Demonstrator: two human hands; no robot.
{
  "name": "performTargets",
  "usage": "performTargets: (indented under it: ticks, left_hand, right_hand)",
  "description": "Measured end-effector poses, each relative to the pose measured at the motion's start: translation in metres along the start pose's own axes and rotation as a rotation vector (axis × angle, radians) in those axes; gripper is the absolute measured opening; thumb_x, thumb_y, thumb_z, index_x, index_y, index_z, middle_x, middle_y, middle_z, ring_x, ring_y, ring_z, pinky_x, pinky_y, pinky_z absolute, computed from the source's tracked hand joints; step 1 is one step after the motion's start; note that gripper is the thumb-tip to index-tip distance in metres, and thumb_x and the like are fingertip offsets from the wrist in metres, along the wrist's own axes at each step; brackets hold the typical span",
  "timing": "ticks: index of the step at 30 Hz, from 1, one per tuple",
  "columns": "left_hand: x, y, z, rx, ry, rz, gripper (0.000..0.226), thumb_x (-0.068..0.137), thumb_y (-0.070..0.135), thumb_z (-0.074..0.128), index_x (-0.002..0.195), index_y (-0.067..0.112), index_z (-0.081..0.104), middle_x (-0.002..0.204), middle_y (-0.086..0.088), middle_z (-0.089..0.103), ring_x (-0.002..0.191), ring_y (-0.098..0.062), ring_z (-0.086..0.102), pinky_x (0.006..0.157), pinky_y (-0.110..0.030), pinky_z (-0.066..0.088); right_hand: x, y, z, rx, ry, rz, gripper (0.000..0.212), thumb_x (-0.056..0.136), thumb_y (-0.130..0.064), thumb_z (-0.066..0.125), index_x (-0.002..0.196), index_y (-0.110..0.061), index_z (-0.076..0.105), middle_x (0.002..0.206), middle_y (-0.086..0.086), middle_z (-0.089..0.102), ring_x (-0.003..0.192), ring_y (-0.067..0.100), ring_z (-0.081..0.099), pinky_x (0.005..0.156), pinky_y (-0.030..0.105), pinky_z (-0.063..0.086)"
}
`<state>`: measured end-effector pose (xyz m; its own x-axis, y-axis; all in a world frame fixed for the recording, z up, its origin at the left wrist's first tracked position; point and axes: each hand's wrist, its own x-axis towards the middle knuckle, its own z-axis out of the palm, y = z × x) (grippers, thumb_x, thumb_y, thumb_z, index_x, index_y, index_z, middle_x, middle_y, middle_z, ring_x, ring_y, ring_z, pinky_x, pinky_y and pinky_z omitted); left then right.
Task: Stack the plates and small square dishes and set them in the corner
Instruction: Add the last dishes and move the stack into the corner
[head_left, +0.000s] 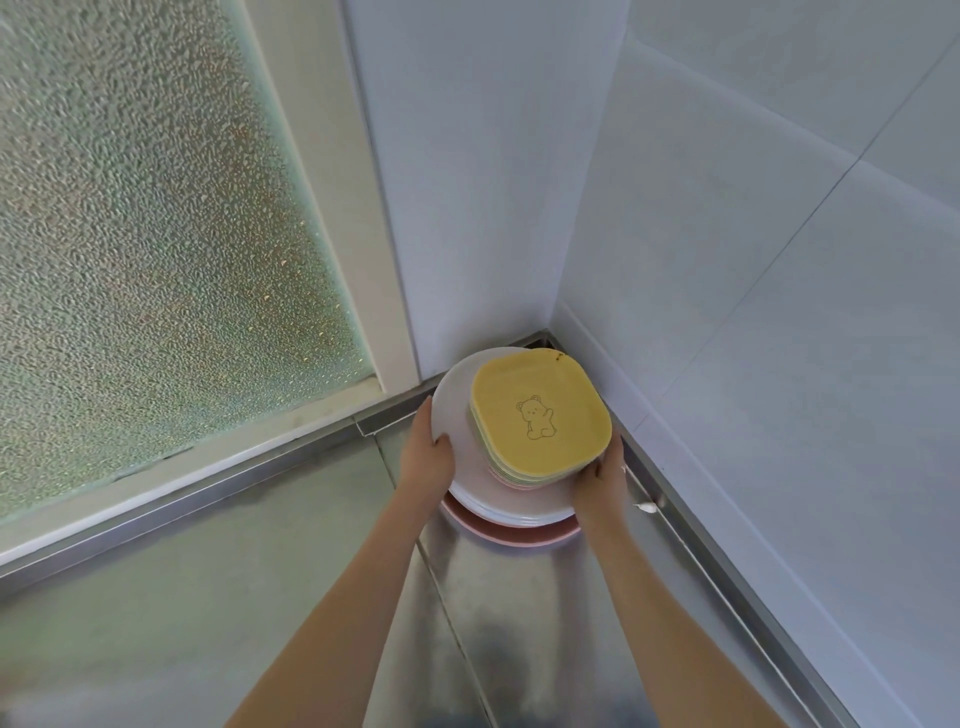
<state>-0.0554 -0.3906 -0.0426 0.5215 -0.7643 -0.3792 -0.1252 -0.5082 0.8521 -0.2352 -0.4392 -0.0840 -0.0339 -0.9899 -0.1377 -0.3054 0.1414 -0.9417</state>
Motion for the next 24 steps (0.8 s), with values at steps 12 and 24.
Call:
performTargets:
  ticks: [12,24]
  left_hand:
    - [-0.004,0.001,-0.005,-0.093,-0.054,0.038,0.059,0.080,-0.010,0.034,0.129,0.019,0.050,0.109,0.002,0.060,0.102,-0.018,0.055,0.086,-0.029,0.042]
    - [0.000,0.001,-0.008,-0.018,-0.106,-0.007,0.058,0.081,-0.002,0.037,0.134,0.019,0.045,0.125,-0.006,0.058,0.116,-0.027,0.052,0.102,-0.044,0.043]
  right_hand:
    - [-0.008,0.003,-0.003,0.086,0.040,0.072,0.055,0.091,-0.003,0.040,0.135,-0.037,0.040,0.126,-0.013,0.056,0.117,0.008,0.052,0.099,0.033,0.041]
    - [-0.008,0.001,-0.006,0.061,0.042,0.155,0.054,0.094,-0.011,0.036,0.141,-0.037,0.031,0.139,-0.005,0.048,0.128,0.019,0.043,0.107,0.047,0.036]
